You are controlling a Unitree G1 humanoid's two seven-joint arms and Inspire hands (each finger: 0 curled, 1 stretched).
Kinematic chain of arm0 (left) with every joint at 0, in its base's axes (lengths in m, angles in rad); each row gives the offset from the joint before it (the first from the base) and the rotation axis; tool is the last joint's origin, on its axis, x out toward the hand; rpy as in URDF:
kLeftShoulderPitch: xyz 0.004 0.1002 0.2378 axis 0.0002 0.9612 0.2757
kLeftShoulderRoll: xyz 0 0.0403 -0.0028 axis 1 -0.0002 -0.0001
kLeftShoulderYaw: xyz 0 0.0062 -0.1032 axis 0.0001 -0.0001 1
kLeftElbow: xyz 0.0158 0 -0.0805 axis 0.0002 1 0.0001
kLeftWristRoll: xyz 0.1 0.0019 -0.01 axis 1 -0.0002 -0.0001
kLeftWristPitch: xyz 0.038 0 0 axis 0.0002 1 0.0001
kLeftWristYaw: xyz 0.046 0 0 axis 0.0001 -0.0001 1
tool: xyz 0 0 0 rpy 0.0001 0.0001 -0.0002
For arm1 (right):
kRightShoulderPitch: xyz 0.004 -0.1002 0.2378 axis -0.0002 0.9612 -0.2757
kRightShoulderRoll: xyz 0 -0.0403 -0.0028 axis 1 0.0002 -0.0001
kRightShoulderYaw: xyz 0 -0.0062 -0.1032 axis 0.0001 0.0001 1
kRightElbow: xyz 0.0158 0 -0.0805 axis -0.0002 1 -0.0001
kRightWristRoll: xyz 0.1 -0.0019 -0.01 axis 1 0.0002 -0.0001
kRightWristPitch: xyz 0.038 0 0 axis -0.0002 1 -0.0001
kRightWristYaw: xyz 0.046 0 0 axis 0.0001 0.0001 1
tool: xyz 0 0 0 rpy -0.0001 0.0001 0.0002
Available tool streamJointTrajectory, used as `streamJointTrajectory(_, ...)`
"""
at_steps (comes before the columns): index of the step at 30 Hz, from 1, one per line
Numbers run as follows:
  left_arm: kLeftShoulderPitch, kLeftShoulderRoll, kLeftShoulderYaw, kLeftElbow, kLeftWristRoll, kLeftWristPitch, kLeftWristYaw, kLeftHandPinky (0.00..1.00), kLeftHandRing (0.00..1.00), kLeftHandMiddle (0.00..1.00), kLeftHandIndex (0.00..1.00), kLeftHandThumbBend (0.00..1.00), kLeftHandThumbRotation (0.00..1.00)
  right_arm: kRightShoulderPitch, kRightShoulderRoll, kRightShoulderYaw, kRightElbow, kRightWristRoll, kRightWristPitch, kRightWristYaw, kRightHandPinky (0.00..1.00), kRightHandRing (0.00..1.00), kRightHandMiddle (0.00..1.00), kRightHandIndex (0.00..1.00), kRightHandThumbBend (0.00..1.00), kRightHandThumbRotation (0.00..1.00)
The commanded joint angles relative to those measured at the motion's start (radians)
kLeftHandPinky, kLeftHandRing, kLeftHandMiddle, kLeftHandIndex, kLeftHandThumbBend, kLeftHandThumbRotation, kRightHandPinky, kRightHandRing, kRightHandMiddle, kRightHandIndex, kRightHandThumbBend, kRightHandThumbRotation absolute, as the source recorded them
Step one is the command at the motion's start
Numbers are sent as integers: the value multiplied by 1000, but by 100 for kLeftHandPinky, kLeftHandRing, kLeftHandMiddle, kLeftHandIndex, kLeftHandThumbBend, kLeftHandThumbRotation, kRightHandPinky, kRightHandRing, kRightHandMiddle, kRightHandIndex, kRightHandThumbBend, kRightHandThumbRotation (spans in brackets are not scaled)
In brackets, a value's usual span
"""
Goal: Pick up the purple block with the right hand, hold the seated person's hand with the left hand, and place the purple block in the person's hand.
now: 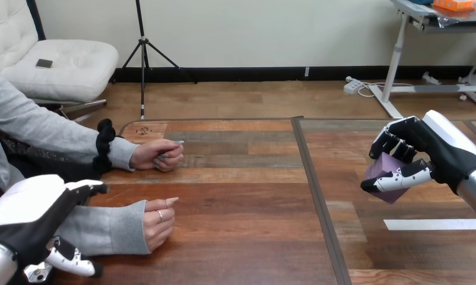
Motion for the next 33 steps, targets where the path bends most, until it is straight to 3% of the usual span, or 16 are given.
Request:
streamJointTrajectory(1, -73, 33, -25, 41, 50, -35, 90, 75, 81, 84, 83, 100, 10, -46, -27, -31, -48, 24, -21, -4, 37, 39, 43, 43, 83, 0)
streamJointTrajectory(9, -87, 31, -52, 85, 108, -35, 161, 77, 81, 84, 82, 100, 12, -48, -28, -29, -41, 24, -33, -6, 37, 39, 43, 43, 83, 0)
streamJointTrajectory(17, -107, 30, -70, 141, 110, -51, 206, 78, 82, 84, 83, 100, 14, -47, -30, -30, -49, 28, -9, 10, 38, 40, 43, 43, 83, 0)
streamJointTrajectory(33, -149, 43, -108, 198, 116, -54, 227, 79, 83, 84, 83, 100, 20, -40, -32, -33, -63, 33, -12, 8, 37, 39, 43, 43, 82, 0)
